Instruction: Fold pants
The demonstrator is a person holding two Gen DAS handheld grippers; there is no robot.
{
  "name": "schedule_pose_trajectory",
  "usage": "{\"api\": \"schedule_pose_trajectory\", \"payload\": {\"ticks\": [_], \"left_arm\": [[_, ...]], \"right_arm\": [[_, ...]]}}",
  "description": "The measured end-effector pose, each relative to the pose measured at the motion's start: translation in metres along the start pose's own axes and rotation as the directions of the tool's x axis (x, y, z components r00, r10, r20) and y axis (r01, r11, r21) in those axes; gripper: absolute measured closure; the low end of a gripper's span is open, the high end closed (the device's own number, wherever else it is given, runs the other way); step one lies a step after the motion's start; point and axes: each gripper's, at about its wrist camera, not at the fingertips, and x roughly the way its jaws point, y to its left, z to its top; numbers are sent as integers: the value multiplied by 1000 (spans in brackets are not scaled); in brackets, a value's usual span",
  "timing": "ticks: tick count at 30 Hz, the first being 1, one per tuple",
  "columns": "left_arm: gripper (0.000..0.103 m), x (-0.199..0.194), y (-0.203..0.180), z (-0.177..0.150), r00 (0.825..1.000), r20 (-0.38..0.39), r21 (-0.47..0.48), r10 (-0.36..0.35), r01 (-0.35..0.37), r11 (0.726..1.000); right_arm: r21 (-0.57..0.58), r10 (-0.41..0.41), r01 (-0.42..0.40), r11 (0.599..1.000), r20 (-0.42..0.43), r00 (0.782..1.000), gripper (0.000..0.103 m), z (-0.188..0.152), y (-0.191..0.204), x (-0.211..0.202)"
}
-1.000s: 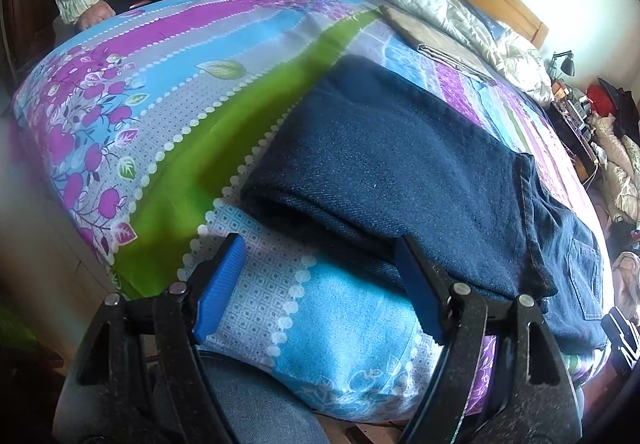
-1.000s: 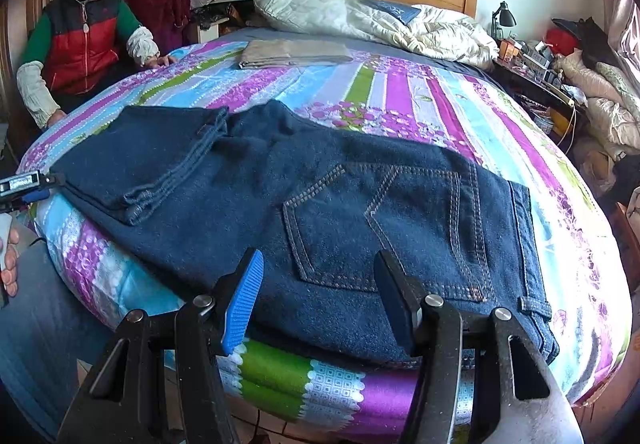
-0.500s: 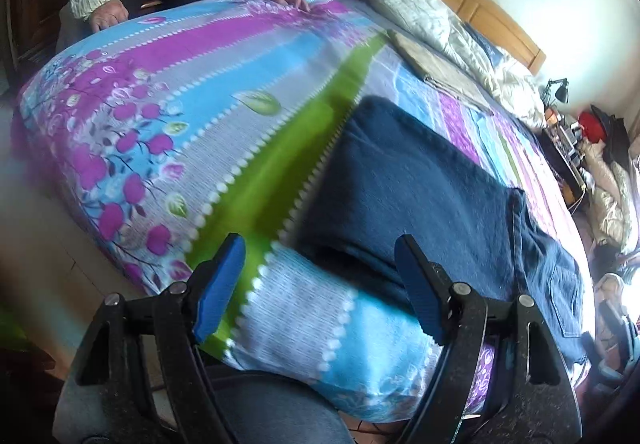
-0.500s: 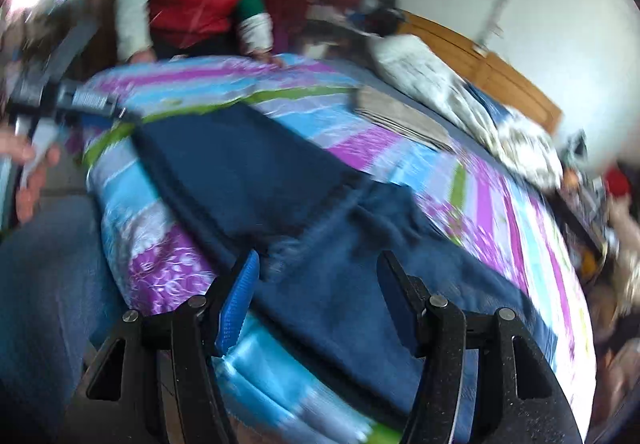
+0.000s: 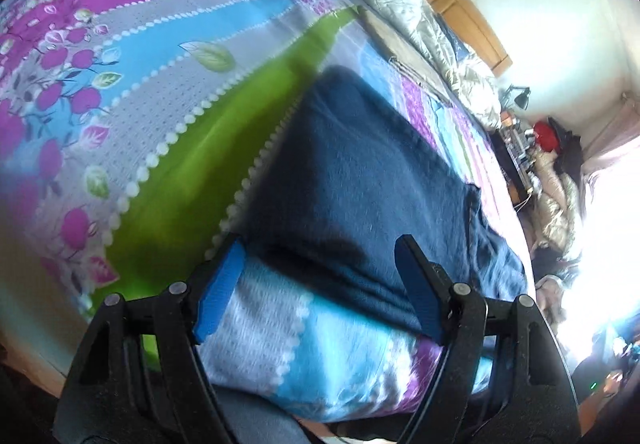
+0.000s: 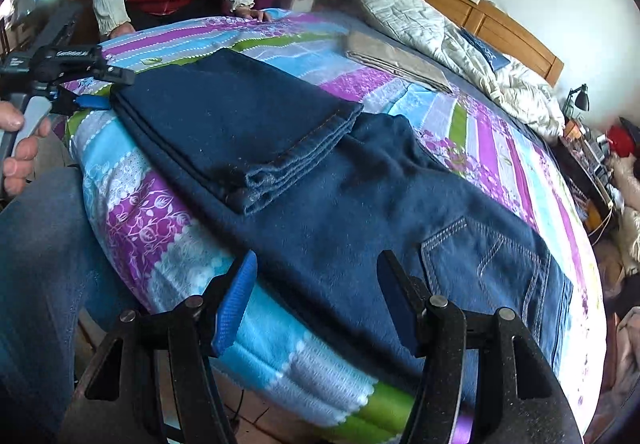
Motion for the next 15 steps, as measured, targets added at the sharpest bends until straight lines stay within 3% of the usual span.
{"api": "schedule_pose_trajectory", "payload": {"ticks": [6,10,15], "left_arm": [[27,2,-2,-1,1000,8,-5,17,-17,1000],[27,-4,7,-16,999,34,-54,-29,31,998],[28,5,4,1,999,39,-62,-31,33,997]], "right_arm": [[-2,20,-20,1000,12,1000,38,4,9,-3],[-8,27,-27,1000,40,999,38,11,12,-9],[-35,2,0,999,62,998,38,17,16,-11]]}}
